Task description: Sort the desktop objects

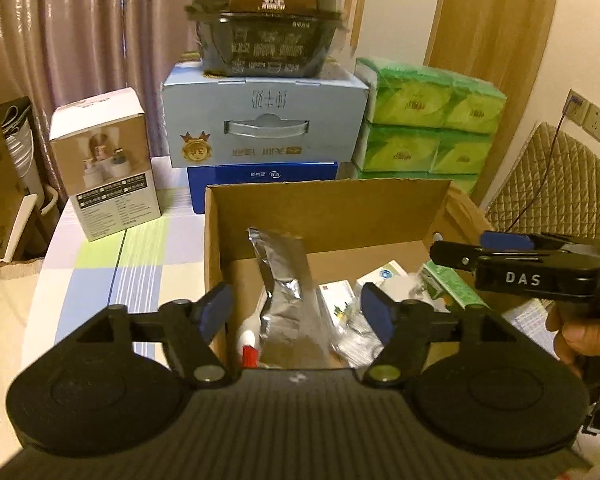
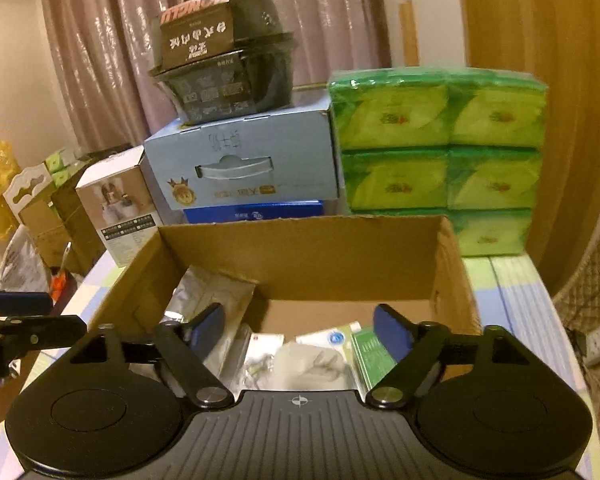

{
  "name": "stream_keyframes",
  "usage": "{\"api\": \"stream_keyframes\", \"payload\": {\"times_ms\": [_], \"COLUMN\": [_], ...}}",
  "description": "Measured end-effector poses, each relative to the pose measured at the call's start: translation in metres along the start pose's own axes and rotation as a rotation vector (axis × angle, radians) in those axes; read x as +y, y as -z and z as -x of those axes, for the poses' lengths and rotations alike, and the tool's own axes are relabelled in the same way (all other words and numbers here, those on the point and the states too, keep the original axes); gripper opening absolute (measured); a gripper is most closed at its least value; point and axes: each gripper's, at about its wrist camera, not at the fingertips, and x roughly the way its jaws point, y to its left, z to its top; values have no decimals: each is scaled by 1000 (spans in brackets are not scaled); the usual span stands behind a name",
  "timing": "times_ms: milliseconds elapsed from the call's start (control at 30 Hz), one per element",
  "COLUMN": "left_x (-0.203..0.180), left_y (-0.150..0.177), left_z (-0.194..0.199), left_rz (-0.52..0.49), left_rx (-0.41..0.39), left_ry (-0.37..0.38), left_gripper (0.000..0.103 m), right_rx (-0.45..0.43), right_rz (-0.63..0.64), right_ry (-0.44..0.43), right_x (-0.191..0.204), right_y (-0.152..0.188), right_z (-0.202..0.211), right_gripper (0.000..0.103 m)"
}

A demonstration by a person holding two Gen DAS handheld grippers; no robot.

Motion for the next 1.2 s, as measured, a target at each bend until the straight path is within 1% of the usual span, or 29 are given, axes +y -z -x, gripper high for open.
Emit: {"api": "stream_keyframes", "payload": {"times_ms": [33,67,133,267,333,533,800,933,1000,1200], "left_x": [-3,-5,-12,-24,-29,-47,-66,-73,-76,-89], "left_y": [4,7,14,29,37,60,89,101,105,117], "left_z": [7,13,26,49,62,99,141,160,167,188], "left_rz": [4,7,9,24,35,50,76,92,94,85], "left_rx": [-5,-13,-25,-29,-45,-72,-74,-75,-70,-93], "left_ry": [-2,-6,-13,-17,-24,-57,-98,-97,-109,-136], "left_gripper": [78,81,90,96,102,102,102,102,102,102], "right_rx": [0,3,12,36,46,78,89,85,80,76], "right_rz": [2,5,7,20,14,2,-10,-23,-28,-16], "right_ry": [0,-1,5,14,20,24,41,49,52,58], "right_x": [2,3,5,10,11,12,13,12,12,12], "right_y": [2,4,11,27,35,58,84,90,92,97], "right_z": [7,16,33,66,81,128,178,197,207,229], "right_gripper": [90,91,95,100,101,101,101,101,101,101]}}
